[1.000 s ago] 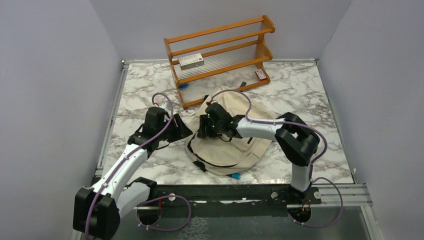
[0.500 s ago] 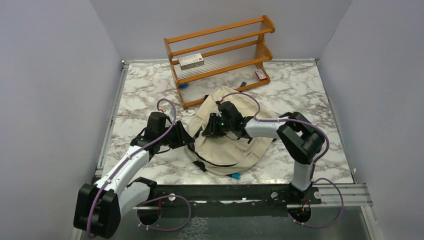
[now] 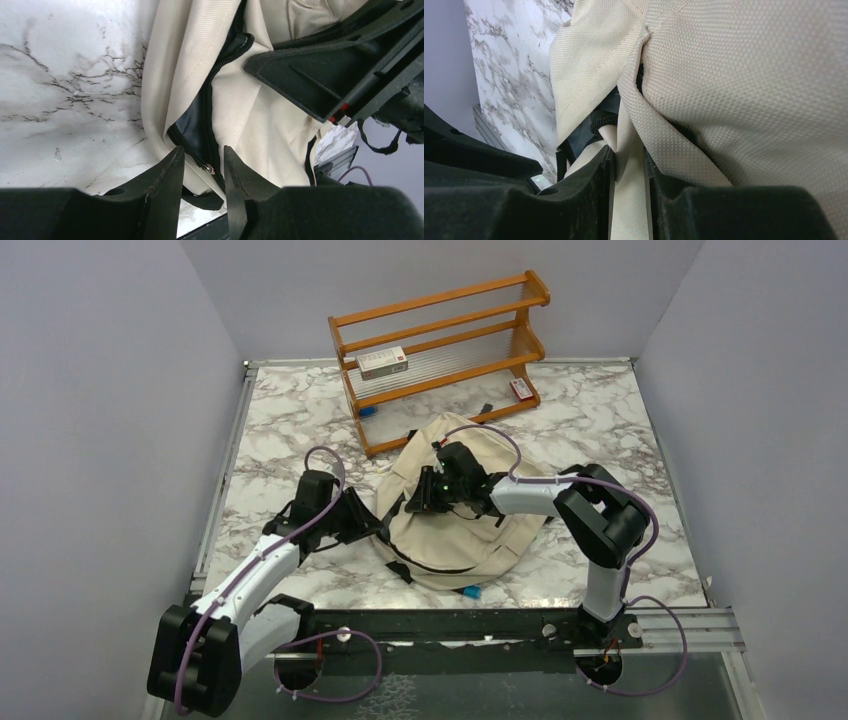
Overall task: Pack the student bag
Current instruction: Zip the student bag at the center of the board.
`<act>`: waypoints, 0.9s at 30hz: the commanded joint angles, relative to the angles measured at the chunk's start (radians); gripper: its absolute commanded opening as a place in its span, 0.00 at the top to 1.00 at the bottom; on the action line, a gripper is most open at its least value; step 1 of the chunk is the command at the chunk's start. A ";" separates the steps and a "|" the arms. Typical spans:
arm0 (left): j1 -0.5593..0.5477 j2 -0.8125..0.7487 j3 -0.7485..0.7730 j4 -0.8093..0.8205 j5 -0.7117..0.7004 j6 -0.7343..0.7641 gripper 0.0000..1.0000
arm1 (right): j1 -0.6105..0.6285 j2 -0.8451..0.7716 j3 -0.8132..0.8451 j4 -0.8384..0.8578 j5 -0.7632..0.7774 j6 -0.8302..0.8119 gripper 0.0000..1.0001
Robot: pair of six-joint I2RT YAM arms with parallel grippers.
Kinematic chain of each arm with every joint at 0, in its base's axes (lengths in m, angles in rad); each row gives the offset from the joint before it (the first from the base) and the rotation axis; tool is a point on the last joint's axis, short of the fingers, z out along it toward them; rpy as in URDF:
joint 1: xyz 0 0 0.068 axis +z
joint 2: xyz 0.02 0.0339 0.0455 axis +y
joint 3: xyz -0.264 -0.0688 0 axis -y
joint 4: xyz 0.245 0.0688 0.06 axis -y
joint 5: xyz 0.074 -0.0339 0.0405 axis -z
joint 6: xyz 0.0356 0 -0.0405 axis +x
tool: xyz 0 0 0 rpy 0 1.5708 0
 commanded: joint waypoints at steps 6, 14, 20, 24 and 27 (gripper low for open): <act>0.006 0.028 -0.020 0.023 -0.057 -0.078 0.63 | -0.024 -0.011 -0.025 -0.033 0.043 -0.011 0.70; 0.001 0.067 -0.023 0.034 -0.067 -0.078 0.59 | -0.024 -0.014 -0.026 -0.030 0.045 -0.014 0.71; -0.009 0.112 -0.020 0.072 -0.076 -0.081 0.58 | -0.024 -0.014 -0.026 -0.030 0.044 -0.015 0.71; -0.015 0.137 -0.016 0.090 -0.080 -0.081 0.58 | -0.024 -0.017 -0.026 -0.034 0.048 -0.019 0.71; -0.020 0.152 -0.012 0.100 -0.080 -0.079 0.60 | -0.024 -0.019 -0.028 -0.034 0.048 -0.019 0.72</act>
